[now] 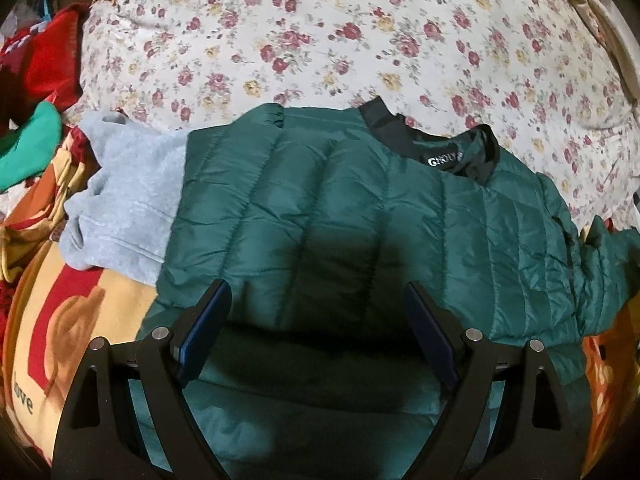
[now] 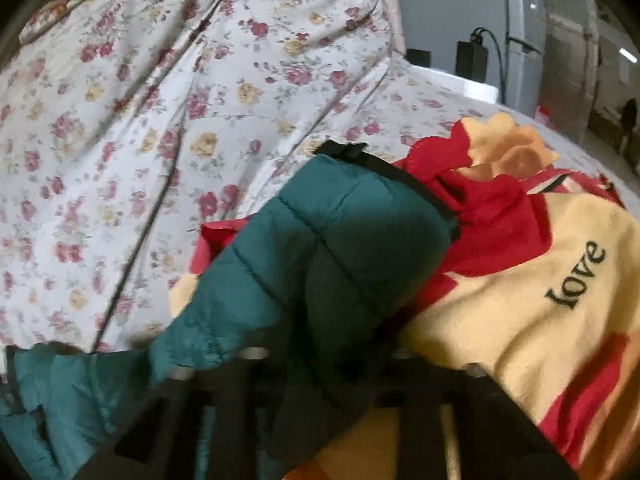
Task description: Fold large clothes
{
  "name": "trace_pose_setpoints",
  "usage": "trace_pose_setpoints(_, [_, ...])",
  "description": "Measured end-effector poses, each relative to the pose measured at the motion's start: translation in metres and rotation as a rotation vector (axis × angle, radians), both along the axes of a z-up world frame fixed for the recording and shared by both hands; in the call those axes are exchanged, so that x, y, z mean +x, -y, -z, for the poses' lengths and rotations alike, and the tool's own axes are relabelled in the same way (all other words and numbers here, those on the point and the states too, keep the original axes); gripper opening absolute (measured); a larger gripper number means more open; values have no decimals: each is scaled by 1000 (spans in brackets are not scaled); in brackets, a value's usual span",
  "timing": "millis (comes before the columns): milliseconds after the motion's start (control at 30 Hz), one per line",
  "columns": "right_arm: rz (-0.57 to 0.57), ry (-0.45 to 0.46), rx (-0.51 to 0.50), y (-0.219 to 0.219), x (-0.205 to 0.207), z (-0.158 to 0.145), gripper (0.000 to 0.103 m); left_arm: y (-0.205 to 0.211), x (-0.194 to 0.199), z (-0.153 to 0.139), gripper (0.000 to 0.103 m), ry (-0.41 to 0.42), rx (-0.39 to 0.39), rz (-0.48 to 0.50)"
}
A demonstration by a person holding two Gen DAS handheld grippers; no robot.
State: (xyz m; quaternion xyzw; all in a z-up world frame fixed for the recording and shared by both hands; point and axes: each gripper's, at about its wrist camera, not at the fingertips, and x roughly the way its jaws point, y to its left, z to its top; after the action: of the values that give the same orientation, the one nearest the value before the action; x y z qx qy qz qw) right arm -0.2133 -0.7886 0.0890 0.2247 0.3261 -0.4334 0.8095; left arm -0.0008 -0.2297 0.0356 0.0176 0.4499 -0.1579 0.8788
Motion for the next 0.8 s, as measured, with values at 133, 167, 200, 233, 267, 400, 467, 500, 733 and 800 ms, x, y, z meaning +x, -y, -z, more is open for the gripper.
trace_pose_setpoints(133, [-98,106,18,-28,-13,-19,12,-6,0,0,87,1,-10,-10])
trace_pose_setpoints(167, [-138,138,16,-40,-18,-27,12,-7,-1,-1,87,-1,-14,-10])
trace_pose_setpoints(200, [-167,157,12,-49,-19,-33,11,-8,-1,-2,87,-2,-18,-8])
trace_pose_setpoints(233, [-197,176,8,-59,-22,-40,11,-8,-2,-3,87,-2,-21,-8])
trace_pose_setpoints(267, [-233,197,3,-71,-23,-48,11,-9,-3,-4,87,-1,-24,-6])
trace_pose_setpoints(400, [-345,262,-11,-113,-20,-73,11,-15,-7,-13,87,22,-41,-12])
trace_pose_setpoints(467, [-397,274,-13,-132,-13,-82,11,-20,-7,-15,87,19,-50,-21])
trace_pose_setpoints(500, [-436,277,-11,-145,-6,-85,11,-23,-7,-16,87,17,-55,-26])
trace_pose_setpoints(733, [-672,224,20,-232,58,-79,11,-46,-1,-25,87,12,-86,-80])
trace_pose_setpoints(800, [-730,208,44,-257,80,-68,11,-52,0,-26,87,9,-93,-90])
